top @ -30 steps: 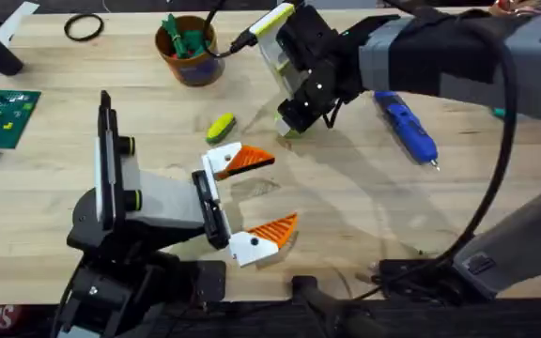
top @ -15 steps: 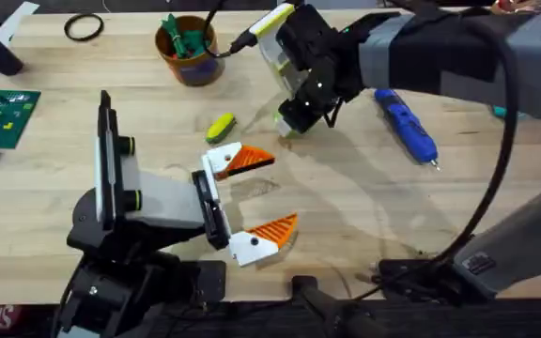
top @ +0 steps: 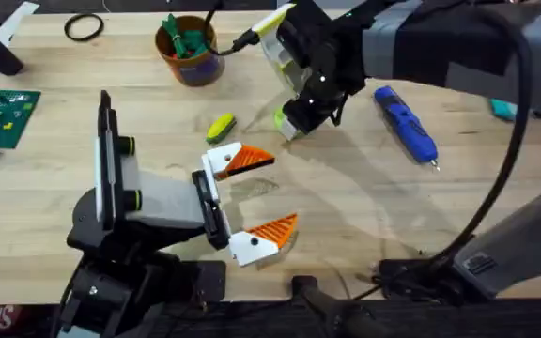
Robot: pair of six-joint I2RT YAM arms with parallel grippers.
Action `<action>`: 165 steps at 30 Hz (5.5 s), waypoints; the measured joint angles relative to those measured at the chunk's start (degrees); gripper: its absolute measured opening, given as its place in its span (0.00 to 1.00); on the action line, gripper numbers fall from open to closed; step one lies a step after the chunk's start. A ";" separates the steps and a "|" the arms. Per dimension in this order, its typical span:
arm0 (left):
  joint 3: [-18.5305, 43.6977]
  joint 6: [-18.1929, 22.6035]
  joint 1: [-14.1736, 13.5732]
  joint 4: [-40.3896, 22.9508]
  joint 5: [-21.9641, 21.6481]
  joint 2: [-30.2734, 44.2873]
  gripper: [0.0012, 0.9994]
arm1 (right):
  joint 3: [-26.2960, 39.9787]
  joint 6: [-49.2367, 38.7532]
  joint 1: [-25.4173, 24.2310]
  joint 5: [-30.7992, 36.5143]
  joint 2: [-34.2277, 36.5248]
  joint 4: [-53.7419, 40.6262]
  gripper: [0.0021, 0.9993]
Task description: Pick up the gripper from the table and insert it into the empty holder that is missing its gripper. Then pick up a screw, insert it into the mounting hole, and use the screwdriver to tighten it. Finally, clean up the table by picking up the vegetable and placing it into the bucket.
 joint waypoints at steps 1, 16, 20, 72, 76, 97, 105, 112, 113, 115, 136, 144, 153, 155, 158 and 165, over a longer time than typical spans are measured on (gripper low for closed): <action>0.00 0.01 0.00 0.00 0.00 0.00 0.99 | 0.00 0.16 0.00 0.00 0.00 -0.35 0.32; 0.00 0.00 0.00 0.00 0.00 0.00 0.99 | 0.04 0.48 0.00 0.02 1.05 0.20 0.32; 0.00 0.01 -0.01 0.00 0.00 0.00 0.99 | 0.22 0.50 0.00 0.05 1.46 -0.16 0.32; 0.00 0.02 0.00 0.00 0.00 0.00 0.99 | 31.12 -1.54 16.18 -6.01 -7.17 -26.92 0.00; 0.00 0.02 0.00 0.00 0.00 0.00 0.99 | 31.12 -1.71 22.99 -6.23 -7.17 -26.85 0.00; 0.00 0.02 -0.02 0.00 0.00 0.00 0.99 | 31.12 -1.03 24.57 -5.55 -7.15 -28.49 0.00; 0.00 0.02 0.00 0.00 0.00 0.02 0.99 | 31.12 -1.03 24.57 -5.49 -7.01 -28.47 0.00; 0.00 -0.46 0.00 -0.02 -0.03 0.04 0.99 | 31.15 -1.03 24.57 -5.31 -3.62 -28.21 0.00; 0.00 -0.50 0.00 -0.02 -0.02 0.04 0.99 | 31.15 -1.03 24.53 -5.31 -3.53 -28.14 0.00; 0.00 -0.48 0.00 -0.02 -0.02 0.04 0.99 | 31.15 -1.03 24.52 -5.31 -3.52 -28.14 0.00; 0.00 -0.44 0.00 0.00 -0.02 0.02 0.99 | 33.35 -1.03 24.52 -5.31 -3.50 -28.10 0.00; 0.00 -0.42 0.00 0.00 -0.02 0.02 0.99 | 33.35 -1.01 24.52 -5.29 -3.50 -29.43 0.00; 0.00 -0.44 0.00 0.00 -0.02 0.02 0.99 | 33.35 -1.03 24.52 -4.47 -3.50 -29.41 0.00; 0.00 -0.44 0.00 0.00 -0.02 0.02 0.99 | 33.35 -1.03 24.52 -4.25 -3.50 -29.39 0.00; 0.00 -0.44 0.00 0.00 0.00 0.02 0.99 | 33.35 -1.03 24.52 -4.04 -3.50 -29.39 0.00; 0.00 -0.42 0.00 0.00 0.00 0.03 0.99 | 33.35 -1.03 24.52 -4.00 -3.50 -29.39 0.00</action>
